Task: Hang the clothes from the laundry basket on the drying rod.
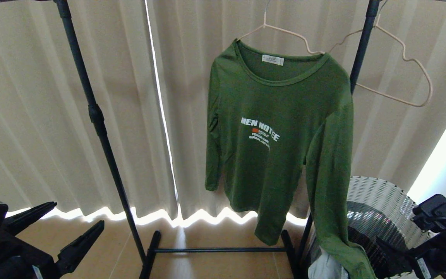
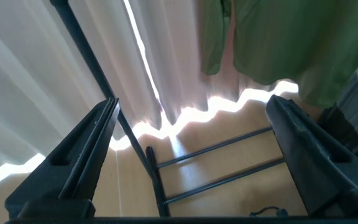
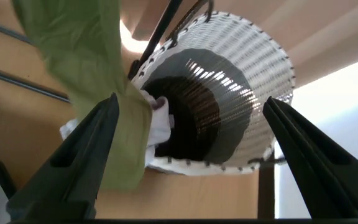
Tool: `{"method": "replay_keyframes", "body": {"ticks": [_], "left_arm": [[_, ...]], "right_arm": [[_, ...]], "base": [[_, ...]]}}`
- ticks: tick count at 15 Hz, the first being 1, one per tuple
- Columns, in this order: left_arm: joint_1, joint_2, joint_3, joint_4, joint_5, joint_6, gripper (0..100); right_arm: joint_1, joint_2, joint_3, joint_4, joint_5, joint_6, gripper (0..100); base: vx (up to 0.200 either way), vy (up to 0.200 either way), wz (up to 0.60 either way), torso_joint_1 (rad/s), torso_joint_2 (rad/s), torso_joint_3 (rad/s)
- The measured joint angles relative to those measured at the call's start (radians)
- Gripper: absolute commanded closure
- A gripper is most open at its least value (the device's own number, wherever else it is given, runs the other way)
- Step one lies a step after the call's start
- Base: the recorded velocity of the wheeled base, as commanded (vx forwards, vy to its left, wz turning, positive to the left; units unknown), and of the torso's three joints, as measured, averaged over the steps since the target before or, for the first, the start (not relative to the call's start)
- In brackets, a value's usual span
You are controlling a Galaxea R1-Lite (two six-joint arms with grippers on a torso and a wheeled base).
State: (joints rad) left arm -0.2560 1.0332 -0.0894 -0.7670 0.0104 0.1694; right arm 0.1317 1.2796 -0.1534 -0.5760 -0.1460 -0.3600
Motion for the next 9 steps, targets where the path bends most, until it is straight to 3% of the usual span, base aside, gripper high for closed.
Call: {"method": "replay_keyframes", "body": {"ticks": [5, 9], "left_arm": [[0.0, 0.0, 0.0, 0.0, -0.001, 0.0, 0], [0.0, 0.0, -0.002, -0.001, 0.0, -0.001, 0]], "right_arm": [[0.001, 0.219, -0.096, -0.007, -0.004, 0.001, 0], [0.047, 0.41, -0.177, -0.12, -0.006, 0.004, 0]], "base": [[0.0, 0.0, 0.0, 0.0, 0.0, 0.0], [0.0, 0.0, 0.0, 0.0, 0.0, 0.0]]}}
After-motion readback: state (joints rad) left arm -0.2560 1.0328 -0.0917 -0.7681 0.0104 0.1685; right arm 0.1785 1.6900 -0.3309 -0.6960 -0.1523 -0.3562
